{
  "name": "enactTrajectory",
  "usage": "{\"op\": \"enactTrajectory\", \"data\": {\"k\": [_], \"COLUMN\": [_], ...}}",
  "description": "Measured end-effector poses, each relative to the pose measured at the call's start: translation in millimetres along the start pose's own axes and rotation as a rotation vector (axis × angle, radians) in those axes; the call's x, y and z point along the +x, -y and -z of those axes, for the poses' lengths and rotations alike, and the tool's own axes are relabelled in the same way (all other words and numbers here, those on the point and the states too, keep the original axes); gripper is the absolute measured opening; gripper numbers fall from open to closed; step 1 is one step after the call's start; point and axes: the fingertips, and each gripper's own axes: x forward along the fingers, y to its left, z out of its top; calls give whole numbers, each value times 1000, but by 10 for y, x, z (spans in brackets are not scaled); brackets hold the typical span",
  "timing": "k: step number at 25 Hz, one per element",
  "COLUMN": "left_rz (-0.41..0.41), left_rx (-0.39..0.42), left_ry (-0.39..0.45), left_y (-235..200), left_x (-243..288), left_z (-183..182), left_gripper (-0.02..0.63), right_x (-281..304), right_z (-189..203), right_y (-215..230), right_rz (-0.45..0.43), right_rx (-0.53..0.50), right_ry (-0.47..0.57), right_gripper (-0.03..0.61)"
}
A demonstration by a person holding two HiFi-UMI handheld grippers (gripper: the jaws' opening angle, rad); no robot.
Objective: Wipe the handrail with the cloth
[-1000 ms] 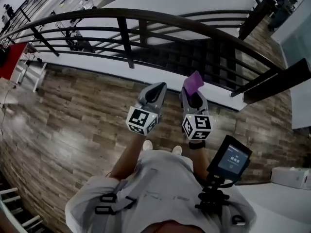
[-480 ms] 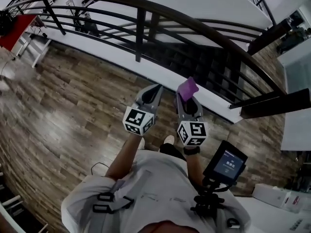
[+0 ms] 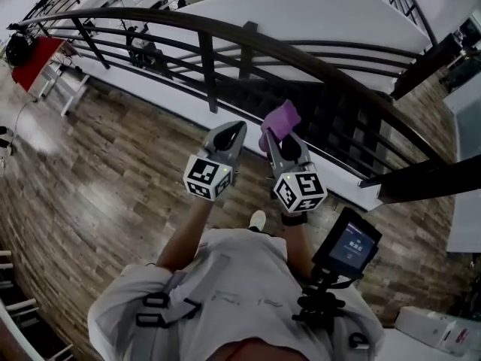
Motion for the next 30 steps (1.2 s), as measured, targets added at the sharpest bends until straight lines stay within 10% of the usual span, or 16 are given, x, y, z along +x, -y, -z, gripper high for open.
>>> {"op": "enactTrajectory", "data": {"k": [14,30], "left_rz": [-83,-323], "left_rx": [21,6], "left_ry": [-73,30], "left_y": [-19,-2317], "left_x": [1168,1881], "left_z": [150,-56], "left_gripper": [-3,-3], "right_x": [351,3049], "right_z": [-24,-105], "right_y": [1157,1185], "right_rz": [-170,-441], "right_rx": [96,-103], "right_ry": [-31,-287], "right_gripper": [106,107]}}
